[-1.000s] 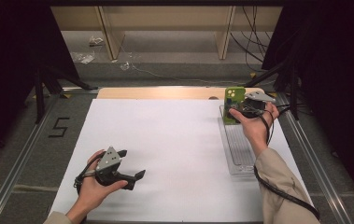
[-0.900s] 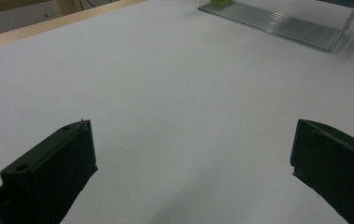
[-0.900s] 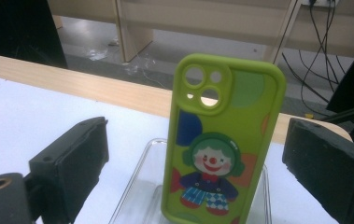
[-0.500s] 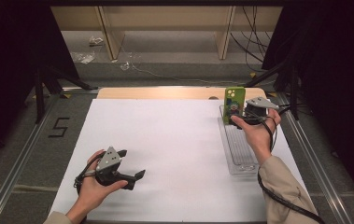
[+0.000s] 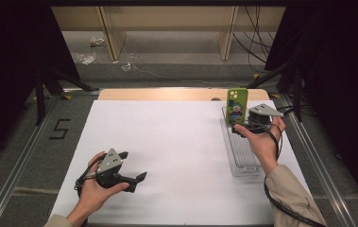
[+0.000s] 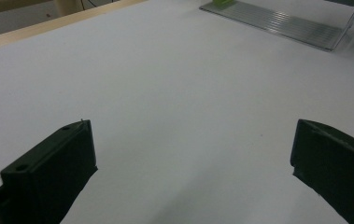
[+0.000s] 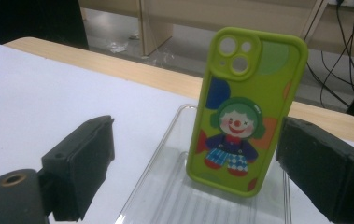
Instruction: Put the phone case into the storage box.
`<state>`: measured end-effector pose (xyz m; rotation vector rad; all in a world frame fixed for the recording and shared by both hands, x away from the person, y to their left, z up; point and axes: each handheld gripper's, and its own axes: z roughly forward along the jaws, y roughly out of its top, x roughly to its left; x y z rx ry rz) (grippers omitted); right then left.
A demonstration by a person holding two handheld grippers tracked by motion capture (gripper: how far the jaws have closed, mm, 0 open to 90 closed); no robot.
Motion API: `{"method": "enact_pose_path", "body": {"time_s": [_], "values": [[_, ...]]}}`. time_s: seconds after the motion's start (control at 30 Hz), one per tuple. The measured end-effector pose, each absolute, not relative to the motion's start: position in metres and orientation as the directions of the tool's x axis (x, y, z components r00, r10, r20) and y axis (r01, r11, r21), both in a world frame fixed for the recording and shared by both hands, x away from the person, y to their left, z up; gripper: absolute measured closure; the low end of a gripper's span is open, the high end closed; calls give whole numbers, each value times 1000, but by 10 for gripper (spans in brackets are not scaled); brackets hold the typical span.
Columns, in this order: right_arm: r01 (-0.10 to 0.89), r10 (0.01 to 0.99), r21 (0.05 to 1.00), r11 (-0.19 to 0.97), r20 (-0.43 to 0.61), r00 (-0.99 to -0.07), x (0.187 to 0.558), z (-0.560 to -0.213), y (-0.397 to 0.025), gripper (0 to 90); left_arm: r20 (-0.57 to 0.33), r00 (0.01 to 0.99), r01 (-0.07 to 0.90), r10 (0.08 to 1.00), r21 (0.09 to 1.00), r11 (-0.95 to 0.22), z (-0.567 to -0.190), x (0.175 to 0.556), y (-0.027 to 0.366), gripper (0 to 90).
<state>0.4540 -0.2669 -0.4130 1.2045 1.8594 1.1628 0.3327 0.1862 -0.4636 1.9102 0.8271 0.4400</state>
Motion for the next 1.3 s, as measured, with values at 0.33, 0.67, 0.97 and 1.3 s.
{"method": "enact_pose_path", "body": {"time_s": [0.33,0.67,0.97,1.3], "values": [[363,908,913,186,-18,-420,442,-416,-265,131,-48,704,358,709,885,-296,-464,333,186,0],[343,893,921,186,-12,-451,431,-412,-263,131,-46,703,358,710,885,-297,-464,333,186,0],[340,876,920,195,-7,-481,421,-415,-262,126,-43,703,357,710,884,-301,-464,333,186,0],[331,858,921,207,-9,-513,412,-418,-257,126,-44,702,357,711,886,-297,-463,333,186,0]]}}
